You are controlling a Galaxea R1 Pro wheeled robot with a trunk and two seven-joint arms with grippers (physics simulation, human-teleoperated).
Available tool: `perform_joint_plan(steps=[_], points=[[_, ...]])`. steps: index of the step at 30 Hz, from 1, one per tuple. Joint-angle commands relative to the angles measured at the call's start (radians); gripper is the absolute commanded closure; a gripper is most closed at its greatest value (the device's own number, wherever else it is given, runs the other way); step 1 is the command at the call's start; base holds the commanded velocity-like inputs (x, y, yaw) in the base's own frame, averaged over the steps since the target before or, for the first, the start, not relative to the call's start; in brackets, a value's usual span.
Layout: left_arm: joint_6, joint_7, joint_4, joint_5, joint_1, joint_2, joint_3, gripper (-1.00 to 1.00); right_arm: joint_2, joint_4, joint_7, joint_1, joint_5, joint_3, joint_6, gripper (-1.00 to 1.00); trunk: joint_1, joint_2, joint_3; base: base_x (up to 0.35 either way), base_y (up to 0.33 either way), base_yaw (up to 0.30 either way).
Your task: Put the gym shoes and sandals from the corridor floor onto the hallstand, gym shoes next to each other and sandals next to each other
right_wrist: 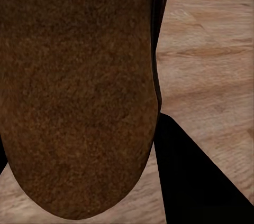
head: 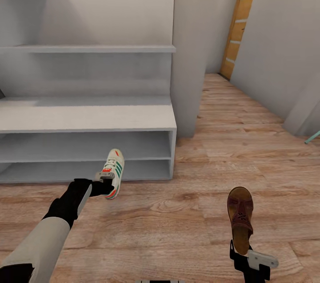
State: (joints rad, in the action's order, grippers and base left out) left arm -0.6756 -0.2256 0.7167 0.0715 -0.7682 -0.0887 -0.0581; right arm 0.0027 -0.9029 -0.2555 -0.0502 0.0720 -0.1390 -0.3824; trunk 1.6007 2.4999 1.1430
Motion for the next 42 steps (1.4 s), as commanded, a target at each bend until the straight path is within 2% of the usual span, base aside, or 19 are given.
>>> perform_joint_plan(steps=[1,2,4,12,32,35,36,38,42], points=[[-0.003,0.004,0.001,0.017,0.000,0.004,-0.003,1.00,0.000,0.001,-0.004,0.000,0.005,-0.001,-0.001,1.00,0.000,0.000,0.001,0.000,0.000,0.000],[-0.002,0.020,0.001,0.029,0.000,0.007,-0.004,1.00,-0.001,0.001,-0.004,0.000,0.005,-0.001,-0.001,1.00,0.000,0.000,0.001,0.000,0.000,0.000],[0.010,0.029,0.011,0.026,0.000,0.018,0.002,1.00,0.009,0.007,-0.004,0.000,0.009,-0.003,0.002,1.00,0.000,0.000,0.001,0.000,0.000,0.000],[0.055,0.031,0.007,0.043,0.000,0.009,0.000,1.00,0.004,0.006,-0.004,0.000,0.008,-0.003,0.002,1.00,0.000,0.000,0.001,0.000,0.000,0.000],[0.163,0.142,0.000,0.034,-0.001,0.124,0.004,1.00,0.003,0.004,-0.004,0.000,0.006,-0.002,0.003,1.00,0.000,0.000,0.001,0.000,0.000,0.000],[0.180,0.159,0.008,0.034,-0.004,0.128,0.006,1.00,0.003,0.002,-0.004,0.000,0.006,-0.002,0.003,1.00,0.000,0.000,0.001,0.000,0.000,0.000],[0.222,0.307,0.009,0.034,-0.007,0.128,0.005,1.00,0.003,0.002,-0.004,0.000,0.005,-0.003,0.003,1.00,0.000,0.000,0.001,0.000,0.000,0.000],[0.222,0.307,0.009,0.034,-0.013,0.128,0.005,1.00,0.003,0.001,-0.004,0.000,0.005,-0.004,0.003,1.00,0.000,0.000,0.001,0.000,0.000,0.000],[0.220,0.306,0.000,0.033,-0.038,0.127,0.004,1.00,0.001,-0.001,-0.005,0.000,0.005,-0.012,0.002,1.00,0.002,0.001,0.020,0.000,0.000,0.000]])
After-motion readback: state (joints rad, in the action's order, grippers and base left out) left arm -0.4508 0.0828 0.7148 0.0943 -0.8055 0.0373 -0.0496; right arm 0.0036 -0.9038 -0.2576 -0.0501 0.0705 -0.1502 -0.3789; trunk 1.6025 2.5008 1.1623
